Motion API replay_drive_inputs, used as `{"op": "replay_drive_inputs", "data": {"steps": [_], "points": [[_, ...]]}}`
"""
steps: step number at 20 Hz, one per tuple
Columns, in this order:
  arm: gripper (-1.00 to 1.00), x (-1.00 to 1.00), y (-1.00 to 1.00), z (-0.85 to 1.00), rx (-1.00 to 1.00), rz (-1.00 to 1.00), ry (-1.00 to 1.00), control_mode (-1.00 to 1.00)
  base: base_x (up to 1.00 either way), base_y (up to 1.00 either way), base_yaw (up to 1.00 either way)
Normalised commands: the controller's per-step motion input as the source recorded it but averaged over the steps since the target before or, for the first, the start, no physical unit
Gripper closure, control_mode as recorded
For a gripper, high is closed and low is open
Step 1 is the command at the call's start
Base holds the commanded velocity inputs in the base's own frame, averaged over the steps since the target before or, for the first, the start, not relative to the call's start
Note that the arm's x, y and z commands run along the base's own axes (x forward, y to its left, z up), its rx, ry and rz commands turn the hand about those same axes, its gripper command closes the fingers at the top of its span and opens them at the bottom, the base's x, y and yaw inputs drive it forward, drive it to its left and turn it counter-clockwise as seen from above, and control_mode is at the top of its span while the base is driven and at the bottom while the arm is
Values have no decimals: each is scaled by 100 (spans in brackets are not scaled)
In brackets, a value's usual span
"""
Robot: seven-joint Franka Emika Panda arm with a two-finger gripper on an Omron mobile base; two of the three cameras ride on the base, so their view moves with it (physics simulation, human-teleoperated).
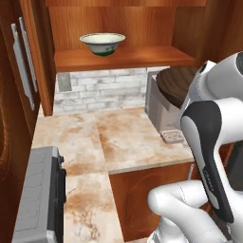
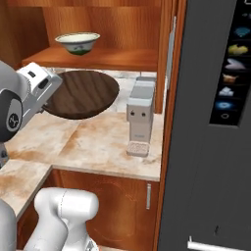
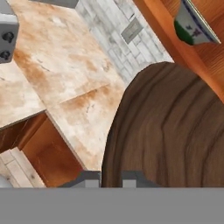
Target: Move the bowls from the cabinet to the plates on the dining table.
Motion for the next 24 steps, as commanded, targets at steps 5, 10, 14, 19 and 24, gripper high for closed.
{"op": "replay_drive_inputs", "data": {"steps": [5, 10, 14, 19, 24], "points": [[100, 0, 0, 0, 0, 0, 0, 100, -69, -10, -5], [100, 0, 0, 0, 0, 0, 0, 100, -62, -17, -6], [100, 0, 0, 0, 0, 0, 0, 100, -53, -28, -8], [100, 0, 0, 0, 0, 0, 0, 100, -17, -39, -17], [100, 0, 0, 0, 0, 0, 0, 100, 0, -47, -29]]}}
